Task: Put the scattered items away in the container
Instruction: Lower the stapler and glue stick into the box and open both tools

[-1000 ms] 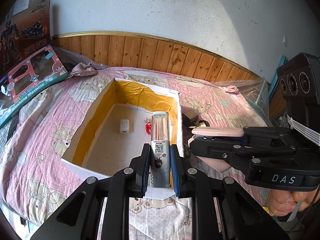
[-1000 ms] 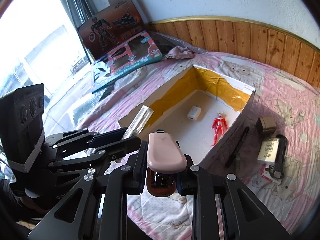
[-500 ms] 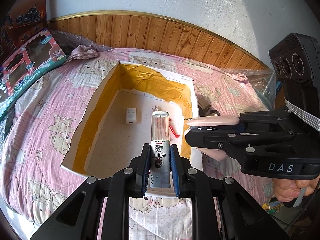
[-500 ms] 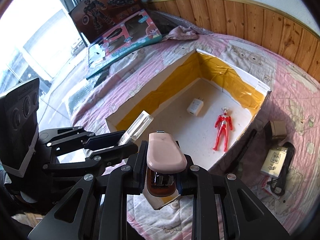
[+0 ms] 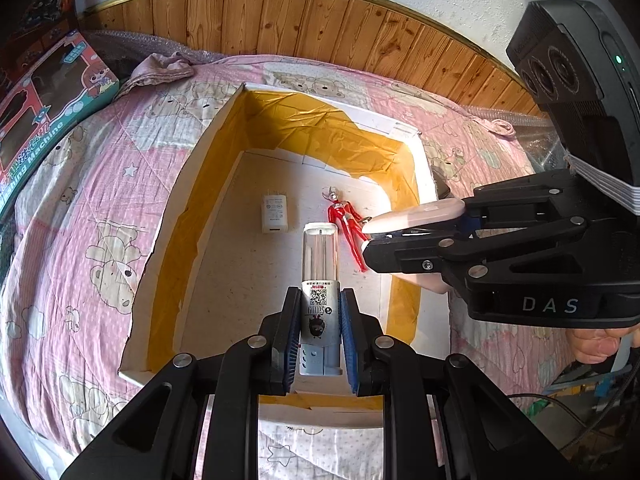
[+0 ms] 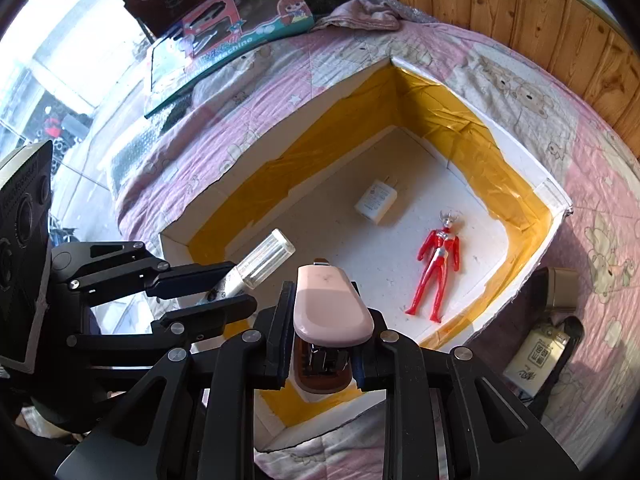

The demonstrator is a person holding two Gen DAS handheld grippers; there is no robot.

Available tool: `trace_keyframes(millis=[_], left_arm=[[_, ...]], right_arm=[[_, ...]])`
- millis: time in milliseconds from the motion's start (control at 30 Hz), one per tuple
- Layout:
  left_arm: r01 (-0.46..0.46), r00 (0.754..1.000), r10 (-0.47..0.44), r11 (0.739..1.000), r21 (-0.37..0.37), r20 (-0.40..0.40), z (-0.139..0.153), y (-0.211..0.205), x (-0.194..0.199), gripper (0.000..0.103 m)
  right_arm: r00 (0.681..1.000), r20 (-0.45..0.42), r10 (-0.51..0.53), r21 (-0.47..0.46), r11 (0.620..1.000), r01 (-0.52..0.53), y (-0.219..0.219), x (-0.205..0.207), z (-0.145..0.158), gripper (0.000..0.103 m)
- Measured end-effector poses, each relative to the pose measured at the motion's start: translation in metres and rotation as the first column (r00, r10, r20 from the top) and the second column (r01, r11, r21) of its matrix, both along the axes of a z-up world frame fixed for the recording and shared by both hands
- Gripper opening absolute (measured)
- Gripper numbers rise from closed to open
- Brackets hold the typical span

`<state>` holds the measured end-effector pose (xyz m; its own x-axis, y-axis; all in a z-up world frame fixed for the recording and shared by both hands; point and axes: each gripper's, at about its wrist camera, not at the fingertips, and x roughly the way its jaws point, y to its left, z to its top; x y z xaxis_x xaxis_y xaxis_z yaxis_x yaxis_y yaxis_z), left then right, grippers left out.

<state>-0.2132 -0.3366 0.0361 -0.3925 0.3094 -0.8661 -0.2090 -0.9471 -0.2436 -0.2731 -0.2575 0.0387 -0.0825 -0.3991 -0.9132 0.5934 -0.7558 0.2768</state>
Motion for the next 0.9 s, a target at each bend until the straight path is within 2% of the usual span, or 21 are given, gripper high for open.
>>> trace_keyframes(millis=[333,567,900], left_arm=[[-0.025,0.991,0.020,0.999,0.036,0.132,-0.026,-0.013,-0.028,0.020],[0.018,0.983,-0.020,1.000,0.010,0.181,-0.040,-0.012,-0.040,0.020],[0.010,0.968,-0.012,1.000,0.007,0.250,-0.056,-0.016,-0.067,0.020]], right_arm=[[0.998,0.050,0.025,0.145,0.989,-0.032,-0.019,-0.048,-0.035,0.024],[0.996,0.086,0.034,0.246,0.968,-0.055,-0.028,-0.082,-0.062,0.024],[0.995,0.095,0.005,0.307,0.951,-0.034,-0.039,-0.126,-0.088,0.024]])
